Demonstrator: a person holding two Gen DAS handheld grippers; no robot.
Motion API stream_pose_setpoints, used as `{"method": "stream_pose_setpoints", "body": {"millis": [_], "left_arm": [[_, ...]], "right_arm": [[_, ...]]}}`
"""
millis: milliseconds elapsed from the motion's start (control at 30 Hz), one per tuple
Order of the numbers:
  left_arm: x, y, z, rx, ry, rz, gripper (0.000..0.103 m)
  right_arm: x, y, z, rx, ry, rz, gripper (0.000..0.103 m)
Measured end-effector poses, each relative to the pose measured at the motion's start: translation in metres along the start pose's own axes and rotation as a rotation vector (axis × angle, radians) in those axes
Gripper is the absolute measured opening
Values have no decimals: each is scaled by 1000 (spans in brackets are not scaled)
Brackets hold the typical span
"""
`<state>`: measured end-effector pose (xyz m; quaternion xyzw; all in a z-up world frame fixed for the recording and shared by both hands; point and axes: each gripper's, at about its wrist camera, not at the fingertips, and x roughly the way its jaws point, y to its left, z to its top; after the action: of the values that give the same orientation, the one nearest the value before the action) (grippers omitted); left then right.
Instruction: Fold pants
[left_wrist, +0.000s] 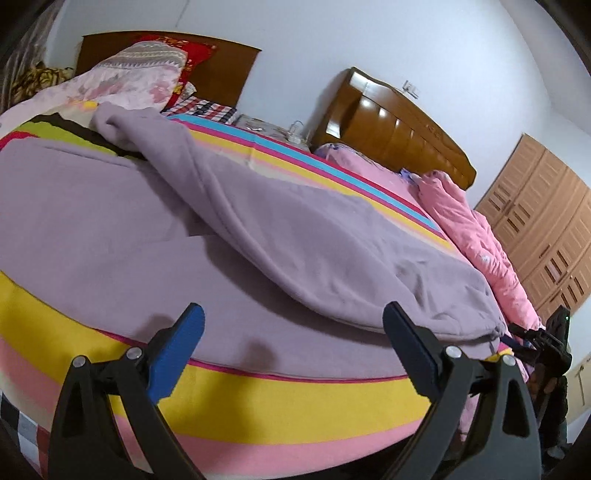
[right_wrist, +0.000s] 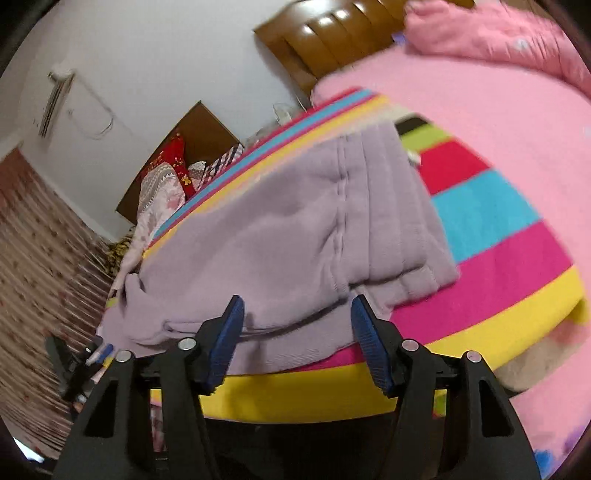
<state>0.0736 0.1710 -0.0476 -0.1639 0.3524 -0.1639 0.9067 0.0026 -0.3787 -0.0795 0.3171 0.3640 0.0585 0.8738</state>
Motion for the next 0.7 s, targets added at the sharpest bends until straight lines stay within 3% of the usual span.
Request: {"method": "stream_pose_setpoints", "body": {"millis": [133, 300, 367, 433, 500, 567, 667, 700], "left_arm": [[-2, 2, 4, 1, -7, -3, 97], [3, 9, 16, -29, 1, -17, 97], [9, 17, 21, -76, 17, -27, 97], [17, 26, 29, -121, 38, -34, 97], [24, 37, 37, -174, 47, -54, 97], [35, 52, 50, -265, 57, -98, 97], [51, 66, 62, -332, 84, -107, 94], [57, 67, 66, -339, 96, -105, 86]], "right_arm": [[5, -5, 3, 38, -20, 9, 60], [16, -5, 6, 95, 21, -16, 61], [16, -5, 5, 93, 15, -40, 56], [15, -12, 3, 111, 1, -63, 35], [13, -21, 2, 136, -7, -52, 24], [12, -23, -1, 138, -12, -41, 23], [12, -24, -1, 134, -14, -49, 23], [11, -23, -1, 130, -14, -56, 23]]}}
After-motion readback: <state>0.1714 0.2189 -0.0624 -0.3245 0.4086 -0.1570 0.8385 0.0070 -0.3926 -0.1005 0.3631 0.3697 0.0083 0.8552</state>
